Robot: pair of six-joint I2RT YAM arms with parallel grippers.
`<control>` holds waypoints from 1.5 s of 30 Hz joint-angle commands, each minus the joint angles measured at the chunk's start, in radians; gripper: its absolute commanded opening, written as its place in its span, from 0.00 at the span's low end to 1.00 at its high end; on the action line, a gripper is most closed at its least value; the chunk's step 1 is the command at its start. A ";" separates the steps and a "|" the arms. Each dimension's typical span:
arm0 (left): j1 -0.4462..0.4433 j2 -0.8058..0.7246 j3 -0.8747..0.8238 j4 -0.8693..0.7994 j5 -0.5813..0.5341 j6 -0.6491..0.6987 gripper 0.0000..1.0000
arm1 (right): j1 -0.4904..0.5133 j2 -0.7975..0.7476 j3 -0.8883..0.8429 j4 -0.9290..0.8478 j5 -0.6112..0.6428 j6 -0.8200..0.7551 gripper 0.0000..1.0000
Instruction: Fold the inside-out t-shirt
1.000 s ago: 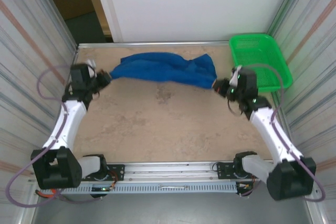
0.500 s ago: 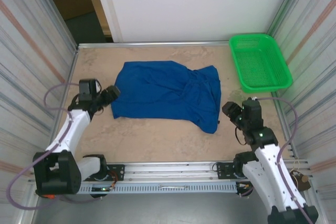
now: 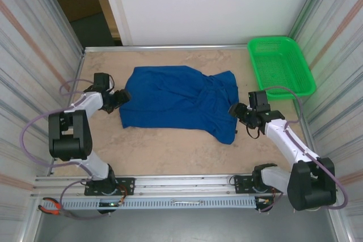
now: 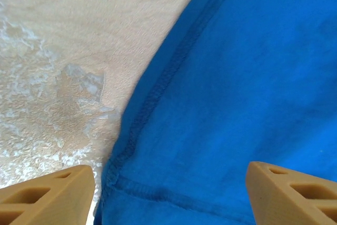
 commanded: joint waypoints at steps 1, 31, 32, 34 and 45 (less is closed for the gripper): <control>0.005 0.033 0.028 -0.019 0.003 0.021 0.74 | 0.006 0.017 0.022 0.037 -0.015 -0.019 0.67; 0.011 -0.368 -0.176 -0.015 0.065 -0.048 0.00 | 0.060 0.714 0.572 0.015 -0.024 -0.168 0.64; 0.011 -0.368 -0.177 -0.015 0.067 -0.049 0.00 | 0.059 0.731 0.583 0.014 -0.023 -0.166 0.61; 0.011 -0.367 -0.176 -0.014 0.068 -0.049 0.00 | 0.059 0.754 0.596 0.012 -0.024 -0.165 0.45; 0.090 -0.441 0.057 -0.075 0.152 -0.040 0.00 | -0.054 0.391 0.717 -0.036 -0.183 -0.152 0.00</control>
